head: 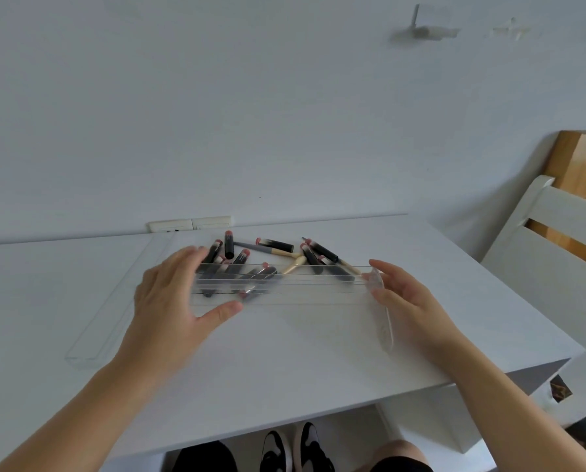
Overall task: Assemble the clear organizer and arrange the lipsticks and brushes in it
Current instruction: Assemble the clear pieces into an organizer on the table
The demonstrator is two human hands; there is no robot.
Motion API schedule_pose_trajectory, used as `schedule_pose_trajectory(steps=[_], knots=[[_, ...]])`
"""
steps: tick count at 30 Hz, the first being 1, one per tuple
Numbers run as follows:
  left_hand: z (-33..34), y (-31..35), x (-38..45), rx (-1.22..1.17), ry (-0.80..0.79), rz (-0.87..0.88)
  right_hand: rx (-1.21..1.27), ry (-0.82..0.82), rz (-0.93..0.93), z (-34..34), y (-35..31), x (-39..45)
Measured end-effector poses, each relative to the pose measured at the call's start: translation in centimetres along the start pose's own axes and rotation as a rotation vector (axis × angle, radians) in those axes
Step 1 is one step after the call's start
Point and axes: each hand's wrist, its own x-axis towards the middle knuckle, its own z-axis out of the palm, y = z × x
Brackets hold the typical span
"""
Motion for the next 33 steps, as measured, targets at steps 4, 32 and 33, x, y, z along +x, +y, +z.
schedule_pose_trajectory(steps=[4,32,33], knots=[[-0.7,-0.7,-0.8,-0.234,-0.125,-0.286,-0.075,0.021,-0.036,0.3,0.2,0.0],[-1.9,-1.0,-0.5,-0.815,-0.149,-0.674,-0.166,-0.01,-0.036,0.5,-0.7,-0.8],[-1.9,-1.0,-0.5,-0.816,-0.16,-0.667,-0.158,-0.014,-0.036,0.5,-0.7,-0.8]])
